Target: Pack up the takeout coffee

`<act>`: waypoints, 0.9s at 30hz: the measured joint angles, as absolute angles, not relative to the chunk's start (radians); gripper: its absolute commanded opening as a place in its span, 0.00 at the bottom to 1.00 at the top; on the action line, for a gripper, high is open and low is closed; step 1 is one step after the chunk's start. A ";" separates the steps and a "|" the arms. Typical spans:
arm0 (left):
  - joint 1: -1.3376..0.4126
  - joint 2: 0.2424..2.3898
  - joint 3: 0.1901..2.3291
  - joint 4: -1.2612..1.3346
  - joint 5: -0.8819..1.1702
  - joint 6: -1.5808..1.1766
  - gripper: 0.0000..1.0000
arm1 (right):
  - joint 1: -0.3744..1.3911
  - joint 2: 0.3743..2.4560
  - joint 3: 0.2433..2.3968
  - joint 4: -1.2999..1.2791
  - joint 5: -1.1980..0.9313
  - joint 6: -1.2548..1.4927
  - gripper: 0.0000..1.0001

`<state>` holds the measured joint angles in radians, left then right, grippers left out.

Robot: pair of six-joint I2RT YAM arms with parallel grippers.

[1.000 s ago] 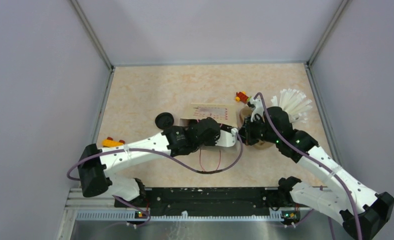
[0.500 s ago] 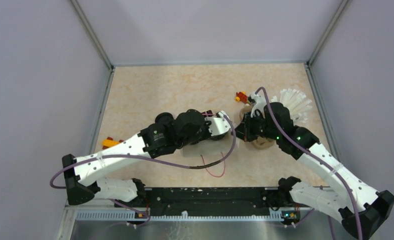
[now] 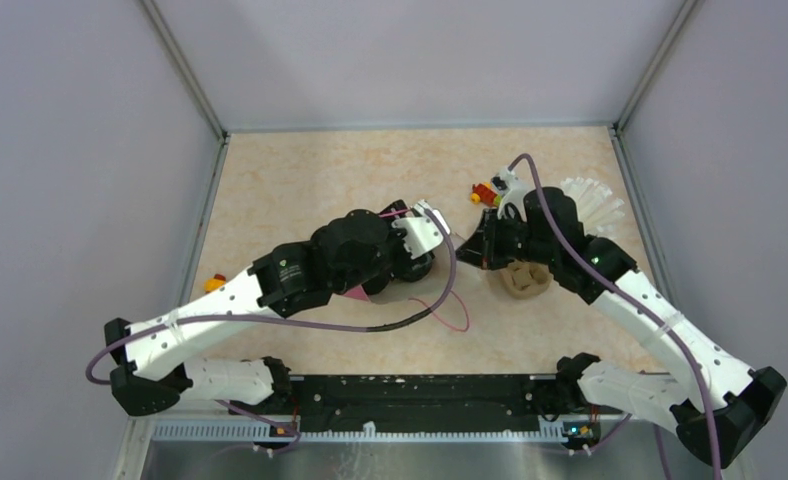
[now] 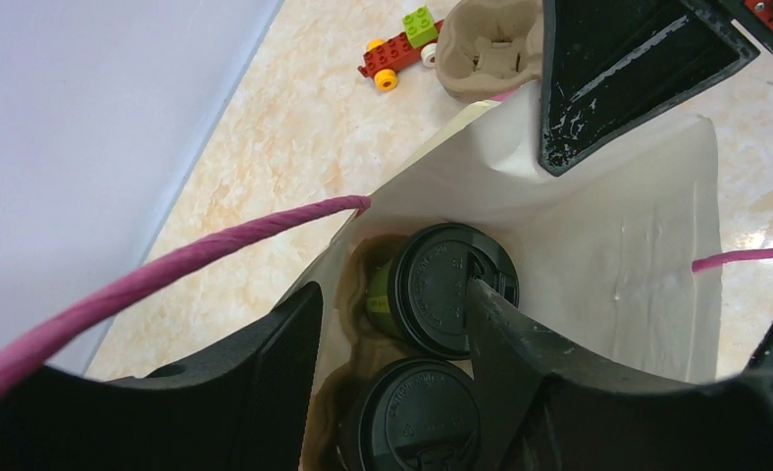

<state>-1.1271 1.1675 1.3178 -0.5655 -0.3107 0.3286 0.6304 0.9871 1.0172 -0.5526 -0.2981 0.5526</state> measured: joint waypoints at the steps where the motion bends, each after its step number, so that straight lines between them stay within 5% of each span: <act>1: -1.127 1.163 1.318 -0.568 -0.309 0.321 0.61 | 0.630 0.990 1.024 -0.556 -0.301 0.558 0.00; 27: -1.127 1.095 1.190 -0.567 -0.060 0.128 0.61 | 0.630 1.018 1.160 -0.882 -0.281 0.615 0.00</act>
<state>-1.1271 1.0946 1.1904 -0.5674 -0.0601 0.1280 0.6296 1.0176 1.1599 -0.8822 -0.2813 0.6147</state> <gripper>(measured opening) 0.614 0.003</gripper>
